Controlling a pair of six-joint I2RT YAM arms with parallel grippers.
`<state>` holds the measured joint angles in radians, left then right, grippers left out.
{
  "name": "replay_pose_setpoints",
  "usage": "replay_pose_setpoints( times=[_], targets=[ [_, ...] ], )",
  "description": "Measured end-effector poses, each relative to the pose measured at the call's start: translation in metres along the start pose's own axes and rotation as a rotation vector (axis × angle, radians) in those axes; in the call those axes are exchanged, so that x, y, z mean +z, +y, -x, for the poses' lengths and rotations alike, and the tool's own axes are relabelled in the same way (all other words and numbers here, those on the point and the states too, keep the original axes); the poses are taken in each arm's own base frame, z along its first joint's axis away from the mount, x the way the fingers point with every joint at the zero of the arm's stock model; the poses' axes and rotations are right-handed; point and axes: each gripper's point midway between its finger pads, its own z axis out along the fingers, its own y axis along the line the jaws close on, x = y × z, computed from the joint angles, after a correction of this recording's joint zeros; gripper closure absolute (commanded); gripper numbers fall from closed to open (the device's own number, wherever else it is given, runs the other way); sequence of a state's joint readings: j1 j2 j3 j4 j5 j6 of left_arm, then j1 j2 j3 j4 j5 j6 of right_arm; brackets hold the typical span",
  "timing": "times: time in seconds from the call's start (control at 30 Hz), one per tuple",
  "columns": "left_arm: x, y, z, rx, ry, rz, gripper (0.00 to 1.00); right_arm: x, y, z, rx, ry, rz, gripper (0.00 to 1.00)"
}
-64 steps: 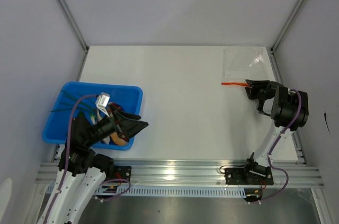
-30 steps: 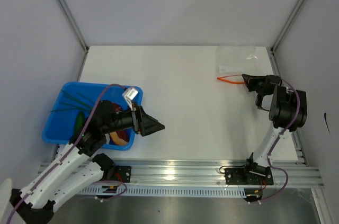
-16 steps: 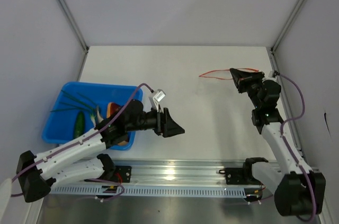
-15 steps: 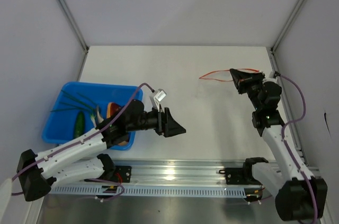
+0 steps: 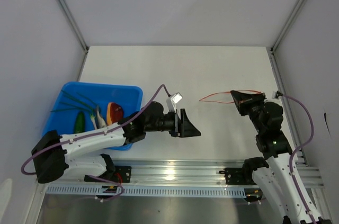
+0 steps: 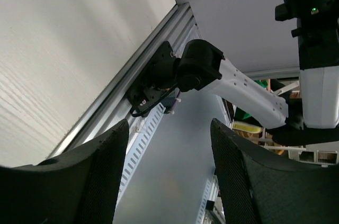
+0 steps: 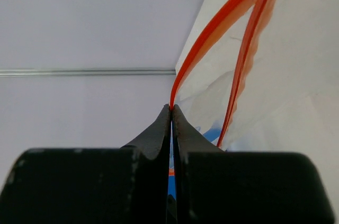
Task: Place the food in the zip-top bag and seal the zipper
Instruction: Open the zipper of the food storage bag at the center of the board.
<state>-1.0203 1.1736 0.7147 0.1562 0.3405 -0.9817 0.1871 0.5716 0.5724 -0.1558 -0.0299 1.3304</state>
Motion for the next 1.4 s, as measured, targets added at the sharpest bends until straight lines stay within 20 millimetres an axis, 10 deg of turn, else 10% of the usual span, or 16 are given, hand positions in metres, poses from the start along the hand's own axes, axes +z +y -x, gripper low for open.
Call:
replay_pose_setpoints(
  times=[0.3, 0.67, 1.4],
  targets=[
    [0.018, -0.016, 0.003, -0.047, -0.008, 0.003, 0.14, -0.016, -0.009, 0.000, -0.024, -0.023, 0.007, 1.00],
    [0.041, -0.042, 0.043, -0.087, -0.073, 0.019, 0.13, -0.016, -0.011, -0.027, -0.066, 0.057, 0.015, 1.00],
    [0.059, 0.030, 0.039, -0.342, -0.033, 0.087, 0.28, -0.037, -0.005, -0.045, -0.241, 0.067, 0.125, 1.00]
  ],
)
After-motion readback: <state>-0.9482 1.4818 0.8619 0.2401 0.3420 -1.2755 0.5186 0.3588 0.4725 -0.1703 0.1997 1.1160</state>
